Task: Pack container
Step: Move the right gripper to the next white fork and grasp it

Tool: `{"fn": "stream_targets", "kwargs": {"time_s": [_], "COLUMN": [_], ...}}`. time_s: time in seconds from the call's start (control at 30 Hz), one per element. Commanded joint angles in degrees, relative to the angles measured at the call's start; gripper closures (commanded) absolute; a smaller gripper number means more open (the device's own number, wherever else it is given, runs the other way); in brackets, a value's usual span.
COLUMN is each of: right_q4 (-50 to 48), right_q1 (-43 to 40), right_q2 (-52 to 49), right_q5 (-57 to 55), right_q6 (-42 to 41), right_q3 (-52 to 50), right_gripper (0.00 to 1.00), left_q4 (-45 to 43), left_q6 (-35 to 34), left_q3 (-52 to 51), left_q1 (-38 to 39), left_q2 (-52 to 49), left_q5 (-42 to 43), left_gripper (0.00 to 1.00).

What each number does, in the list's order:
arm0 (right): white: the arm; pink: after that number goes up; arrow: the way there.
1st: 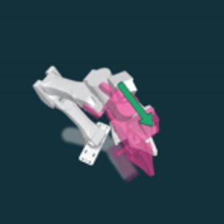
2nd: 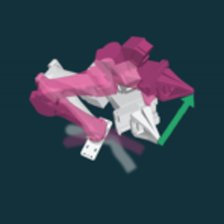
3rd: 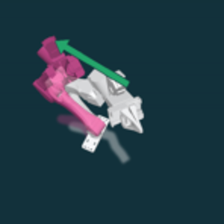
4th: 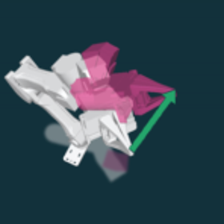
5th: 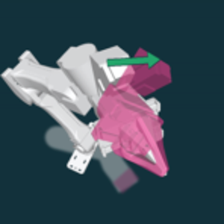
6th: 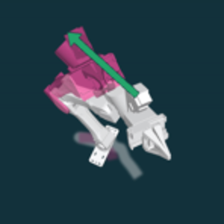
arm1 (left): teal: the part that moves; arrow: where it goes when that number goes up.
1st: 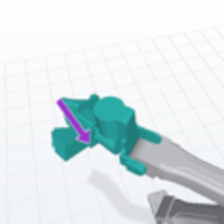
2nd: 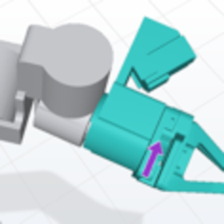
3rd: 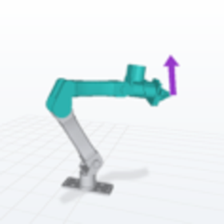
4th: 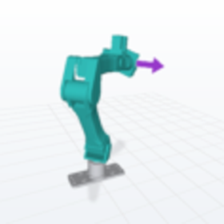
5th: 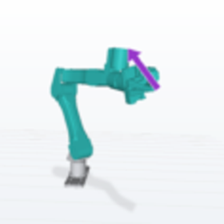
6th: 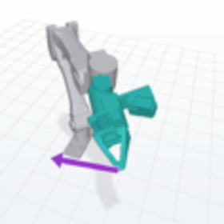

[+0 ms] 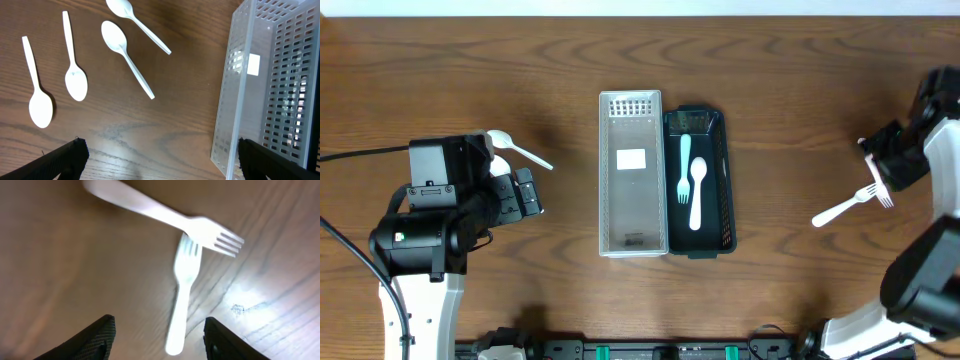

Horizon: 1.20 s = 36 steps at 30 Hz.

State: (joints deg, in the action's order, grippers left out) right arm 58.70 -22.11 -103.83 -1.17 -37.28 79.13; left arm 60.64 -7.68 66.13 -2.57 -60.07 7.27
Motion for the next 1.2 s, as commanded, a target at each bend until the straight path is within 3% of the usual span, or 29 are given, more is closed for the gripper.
{"fn": "stream_targets", "kwargs": {"time_s": [0.0, 0.27, 1.0, 1.1, 1.17], "right_q4": [-1.07, -2.73, -9.22, -9.14, -8.98], "right_q1": [-0.70, -0.70, -0.57, -0.57, -0.55], "right_q2": [-3.61, -9.66, -10.21, -10.21, -10.21], "right_q5": [1.49, 1.49, 0.59, 0.59, 0.63], "right_q6": [-1.88, -1.86, 0.04, 0.07, 0.07], "right_q3": [-2.95, -3.87, -10.49, -10.58, -10.58], "right_gripper": [0.41, 0.41, 0.41, 0.46, 0.56], "left_q4": [0.20, 0.20, 0.17, 0.17, 0.17], "left_q6": [0.09, 0.09, 0.09, 0.09, 0.09], "left_q3": [0.85, 0.85, 0.85, 0.85, 0.85], "left_q1": [-0.26, -0.26, -0.26, -0.26, -0.26], "left_q2": [-0.15, -0.15, -0.15, -0.15, -0.15], "left_q5": [-0.48, -0.50, -0.50, -0.50, -0.50], "left_gripper": [0.02, 0.02, 0.02, 0.02, 0.02]}}
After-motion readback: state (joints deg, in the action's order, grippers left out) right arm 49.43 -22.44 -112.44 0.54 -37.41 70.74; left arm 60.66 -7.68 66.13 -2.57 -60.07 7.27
